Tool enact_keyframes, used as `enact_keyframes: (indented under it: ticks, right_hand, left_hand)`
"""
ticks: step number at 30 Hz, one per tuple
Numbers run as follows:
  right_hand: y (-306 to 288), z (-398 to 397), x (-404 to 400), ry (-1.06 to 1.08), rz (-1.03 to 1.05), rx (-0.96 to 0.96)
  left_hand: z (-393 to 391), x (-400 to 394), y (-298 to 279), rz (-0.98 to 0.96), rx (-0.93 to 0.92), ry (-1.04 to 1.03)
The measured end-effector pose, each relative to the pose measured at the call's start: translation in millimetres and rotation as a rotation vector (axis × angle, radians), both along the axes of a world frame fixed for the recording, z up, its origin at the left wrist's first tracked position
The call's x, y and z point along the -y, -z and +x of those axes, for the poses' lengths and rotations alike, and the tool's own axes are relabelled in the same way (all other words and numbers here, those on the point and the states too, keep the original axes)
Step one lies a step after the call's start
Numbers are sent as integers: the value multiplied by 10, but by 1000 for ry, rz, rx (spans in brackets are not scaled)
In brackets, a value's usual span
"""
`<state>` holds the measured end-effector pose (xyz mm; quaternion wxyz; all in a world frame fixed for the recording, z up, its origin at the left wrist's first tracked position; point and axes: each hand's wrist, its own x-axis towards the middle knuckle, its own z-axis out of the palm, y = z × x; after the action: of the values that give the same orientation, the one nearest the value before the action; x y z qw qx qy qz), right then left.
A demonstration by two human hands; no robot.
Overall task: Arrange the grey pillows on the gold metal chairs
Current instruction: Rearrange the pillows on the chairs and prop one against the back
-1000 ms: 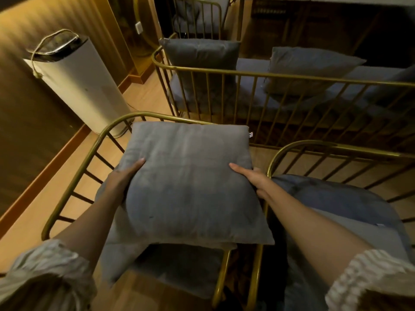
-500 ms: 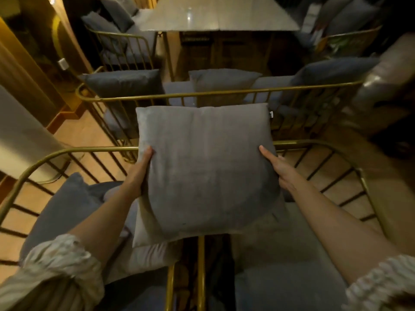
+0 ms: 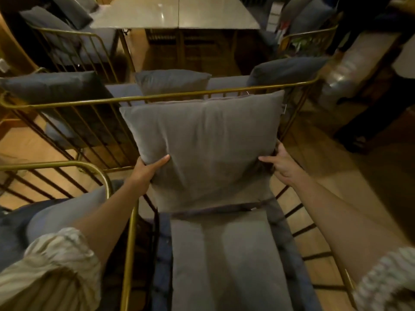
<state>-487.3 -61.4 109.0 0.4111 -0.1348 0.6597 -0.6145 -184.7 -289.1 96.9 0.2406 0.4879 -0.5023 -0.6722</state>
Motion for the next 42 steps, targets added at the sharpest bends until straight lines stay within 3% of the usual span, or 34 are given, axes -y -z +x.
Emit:
enact_keyframes:
  ticks: [6, 13, 19, 24, 29, 31, 42]
  right_hand:
    - [523, -348, 101, 37, -4, 77]
    - [1289, -385, -19, 94, 119, 148]
    - [1425, -326, -44, 88, 280, 5]
    - [1308, -232, -110, 55, 446, -176]
    - [1270, 319, -311, -33, 645, -294]
    - [1274, 617, -305, -137, 664, -294]
    - [696, 2779, 554, -628, 510, -506]
  left_hand:
    - [-352, -12, 659, 67, 29, 8]
    - [-518, -166, 1293, 91, 277, 35]
    - [-713, -66, 1450, 59, 404, 61]
    - [-644, -386, 1130, -66, 488, -15]
    - [-79, -711, 978, -116, 475, 85]
    - [242, -805, 891, -187, 569, 118]
    - [2590, -872, 531, -254, 734, 78]
